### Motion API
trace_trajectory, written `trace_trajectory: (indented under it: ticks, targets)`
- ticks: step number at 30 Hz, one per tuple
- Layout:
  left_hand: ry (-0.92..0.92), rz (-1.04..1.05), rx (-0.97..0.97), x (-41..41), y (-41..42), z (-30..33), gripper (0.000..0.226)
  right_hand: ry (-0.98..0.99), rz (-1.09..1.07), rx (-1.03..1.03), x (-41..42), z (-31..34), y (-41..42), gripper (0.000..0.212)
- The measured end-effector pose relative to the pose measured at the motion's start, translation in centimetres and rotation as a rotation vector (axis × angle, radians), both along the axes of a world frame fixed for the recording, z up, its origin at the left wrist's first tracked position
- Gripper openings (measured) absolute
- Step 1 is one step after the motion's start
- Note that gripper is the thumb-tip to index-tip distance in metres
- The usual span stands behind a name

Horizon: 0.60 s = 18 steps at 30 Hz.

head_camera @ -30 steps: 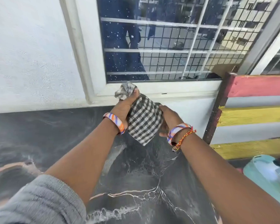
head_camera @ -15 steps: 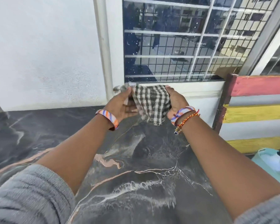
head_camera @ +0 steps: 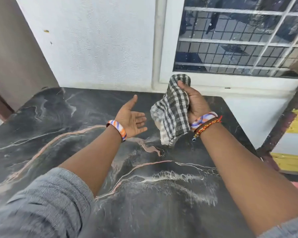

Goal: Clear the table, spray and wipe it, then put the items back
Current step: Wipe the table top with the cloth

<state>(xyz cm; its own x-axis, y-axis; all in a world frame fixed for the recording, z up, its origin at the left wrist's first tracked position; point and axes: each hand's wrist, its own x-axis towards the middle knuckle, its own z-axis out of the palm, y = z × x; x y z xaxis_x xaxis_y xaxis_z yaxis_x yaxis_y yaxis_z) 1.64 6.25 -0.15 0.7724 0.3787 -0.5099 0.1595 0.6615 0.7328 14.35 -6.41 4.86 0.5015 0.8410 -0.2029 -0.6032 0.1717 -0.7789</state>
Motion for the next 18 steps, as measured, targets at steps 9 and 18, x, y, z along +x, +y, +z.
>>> trace_trajectory:
  ticks: [9,18]
  targets:
    - [-0.174,-0.34,-0.032,-2.8,-0.9,-0.5,0.096,0.099,0.247,0.058,-3.7,-0.8,1.3,0.03]
    - [-0.355,-0.085,-0.143,-2.3,-5.1,-2.6,0.079,0.185,0.27,0.145,-6.3,-1.2,0.3,0.044]
